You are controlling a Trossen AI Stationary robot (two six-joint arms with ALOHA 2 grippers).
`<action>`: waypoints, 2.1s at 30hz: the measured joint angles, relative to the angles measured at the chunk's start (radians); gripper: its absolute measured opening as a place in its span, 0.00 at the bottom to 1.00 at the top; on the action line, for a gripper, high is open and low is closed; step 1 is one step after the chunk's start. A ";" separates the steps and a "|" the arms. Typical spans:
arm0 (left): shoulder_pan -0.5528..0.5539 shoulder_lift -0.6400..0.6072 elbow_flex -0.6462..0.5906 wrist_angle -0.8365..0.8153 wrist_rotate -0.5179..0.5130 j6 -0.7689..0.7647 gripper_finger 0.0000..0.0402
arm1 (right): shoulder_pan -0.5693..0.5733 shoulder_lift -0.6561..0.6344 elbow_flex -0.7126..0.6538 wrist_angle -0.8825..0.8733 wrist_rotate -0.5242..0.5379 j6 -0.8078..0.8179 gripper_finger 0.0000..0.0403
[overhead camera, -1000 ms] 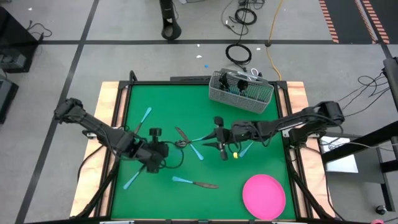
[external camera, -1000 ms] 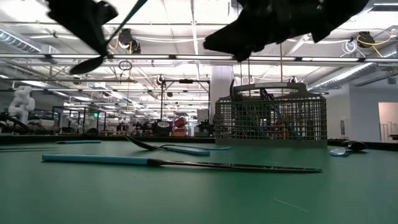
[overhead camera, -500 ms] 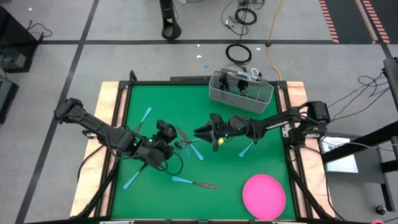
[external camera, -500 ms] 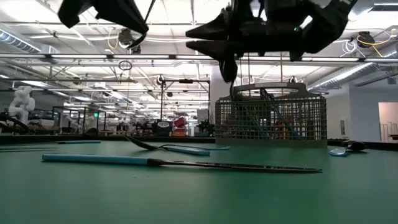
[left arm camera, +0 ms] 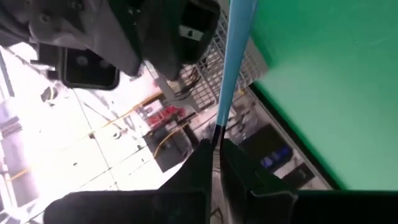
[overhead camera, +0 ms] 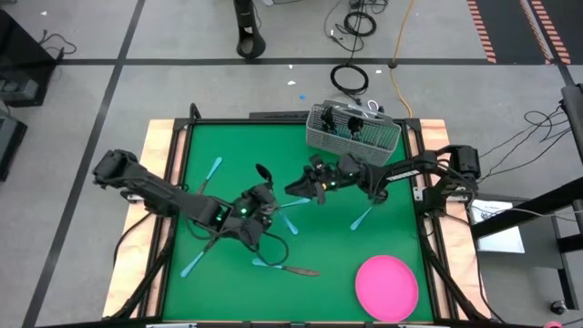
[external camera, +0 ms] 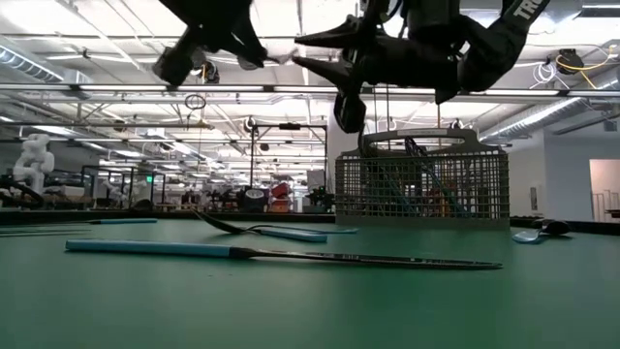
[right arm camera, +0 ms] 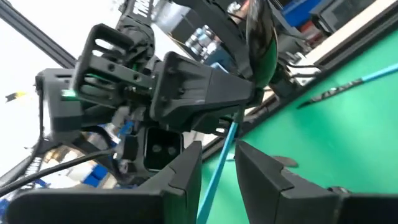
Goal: Sort silverware
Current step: Put the blue spoon into the silverware basket
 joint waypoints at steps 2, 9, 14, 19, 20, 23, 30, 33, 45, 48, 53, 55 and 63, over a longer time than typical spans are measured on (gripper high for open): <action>0.007 0.020 0.000 0.038 -0.014 0.040 0.04 | 0.000 0.000 0.005 -0.030 0.003 -0.025 0.21; 0.016 0.041 0.000 0.199 -0.017 0.149 0.02 | 0.000 0.000 0.006 -0.072 0.038 -0.057 0.21; 0.022 0.041 0.000 0.244 0.018 0.212 0.02 | 0.001 0.000 0.007 -0.056 0.031 -0.058 0.22; 0.041 0.041 0.000 0.254 0.040 0.215 0.02 | 0.003 0.000 0.026 -0.073 0.029 -0.064 0.22; 0.044 0.041 0.000 0.254 0.042 0.215 0.02 | 0.003 0.000 0.031 -0.079 0.028 -0.067 0.22; 0.055 0.041 0.000 0.255 0.046 0.214 0.02 | 0.007 0.000 0.046 -0.085 0.028 -0.079 0.22; 0.056 0.041 0.000 0.253 0.048 0.216 0.01 | 0.008 0.000 0.094 -0.226 0.062 -0.128 0.22; 0.057 0.041 0.000 0.253 0.048 0.216 0.01 | 0.008 0.000 0.101 -0.232 0.076 -0.155 0.21; 0.057 0.041 0.000 0.248 0.118 0.212 0.10 | 0.018 0.000 0.101 -0.252 0.095 -0.185 0.04; 0.057 0.040 0.000 0.248 0.120 0.212 0.16 | 0.028 0.000 0.101 -0.254 0.135 -0.194 0.02; 0.055 0.040 0.000 0.231 0.072 0.187 0.28 | 0.023 0.000 0.101 -0.249 0.150 -0.201 0.00; 0.053 0.040 0.000 0.220 0.048 0.147 0.32 | 0.016 -0.003 0.101 -0.248 0.162 -0.204 0.00; 0.026 0.001 0.000 -0.067 0.036 -0.185 0.36 | -0.036 -0.049 0.101 -0.277 0.165 -0.243 0.00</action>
